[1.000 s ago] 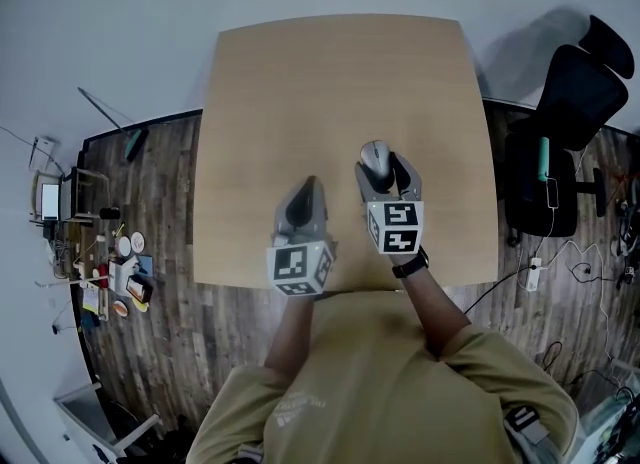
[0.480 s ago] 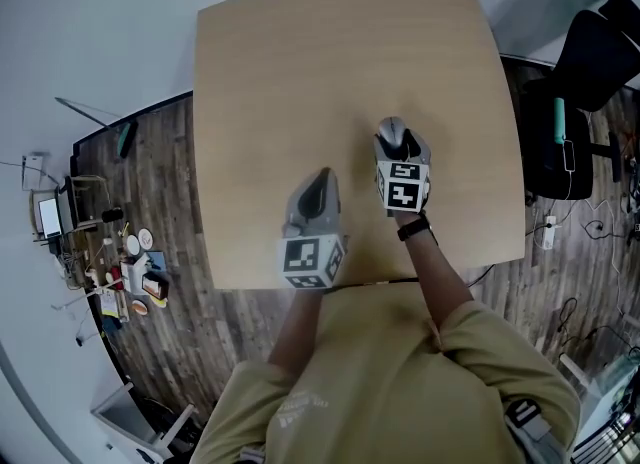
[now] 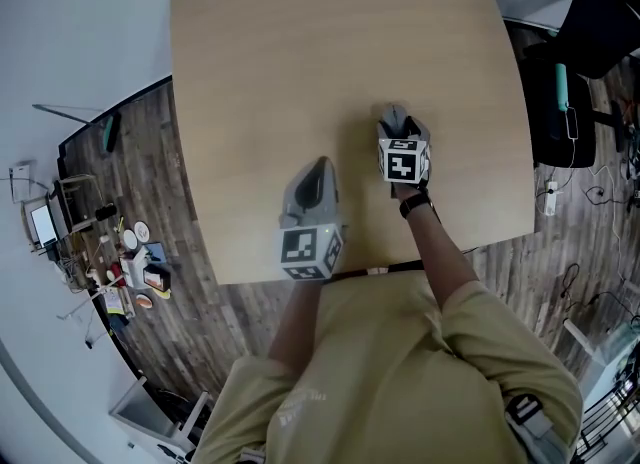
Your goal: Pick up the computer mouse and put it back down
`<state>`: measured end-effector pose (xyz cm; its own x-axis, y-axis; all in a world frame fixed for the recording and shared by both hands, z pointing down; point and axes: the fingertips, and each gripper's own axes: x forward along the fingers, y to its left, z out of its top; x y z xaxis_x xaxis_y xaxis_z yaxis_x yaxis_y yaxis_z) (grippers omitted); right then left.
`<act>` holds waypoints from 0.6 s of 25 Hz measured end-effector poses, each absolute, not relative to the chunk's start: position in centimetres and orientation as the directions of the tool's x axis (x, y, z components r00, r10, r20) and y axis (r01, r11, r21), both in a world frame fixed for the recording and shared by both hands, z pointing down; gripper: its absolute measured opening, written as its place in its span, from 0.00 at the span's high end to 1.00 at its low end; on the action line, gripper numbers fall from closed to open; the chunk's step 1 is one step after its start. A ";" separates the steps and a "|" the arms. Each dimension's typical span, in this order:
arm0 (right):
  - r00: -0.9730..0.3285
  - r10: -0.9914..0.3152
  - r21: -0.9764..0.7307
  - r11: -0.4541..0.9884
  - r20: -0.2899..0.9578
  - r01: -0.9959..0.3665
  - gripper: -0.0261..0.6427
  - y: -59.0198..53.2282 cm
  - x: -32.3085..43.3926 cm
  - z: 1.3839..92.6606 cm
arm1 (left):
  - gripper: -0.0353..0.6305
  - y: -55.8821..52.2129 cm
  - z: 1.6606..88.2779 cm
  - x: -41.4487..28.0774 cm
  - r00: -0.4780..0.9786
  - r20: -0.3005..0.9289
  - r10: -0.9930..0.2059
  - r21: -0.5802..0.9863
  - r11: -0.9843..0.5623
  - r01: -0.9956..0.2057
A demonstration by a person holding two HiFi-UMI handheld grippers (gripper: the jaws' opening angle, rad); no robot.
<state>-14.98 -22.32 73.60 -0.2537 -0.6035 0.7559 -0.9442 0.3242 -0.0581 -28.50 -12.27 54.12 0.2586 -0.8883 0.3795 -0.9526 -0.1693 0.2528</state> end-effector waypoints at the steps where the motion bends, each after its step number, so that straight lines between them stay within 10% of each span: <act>1: -0.251 -0.596 -0.056 0.326 0.762 -0.944 0.52 -22.2 -15.0 74.0 | 0.94 -12.2 54.2 -28.5 0.258 0.380 -0.888 0.254 -0.168 -0.952; 15: -0.335 -0.618 -0.085 0.396 0.711 -0.914 0.50 -21.7 -14.5 70.9 | 0.94 -11.6 52.8 -27.3 0.246 0.350 -0.904 0.252 -0.162 -0.954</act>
<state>-14.47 -21.70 70.94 -0.3346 -0.6183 0.7112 -0.9141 0.3964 -0.0854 -27.31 -11.61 52.85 0.2458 -0.9039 0.3500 -0.9541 -0.1619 0.2519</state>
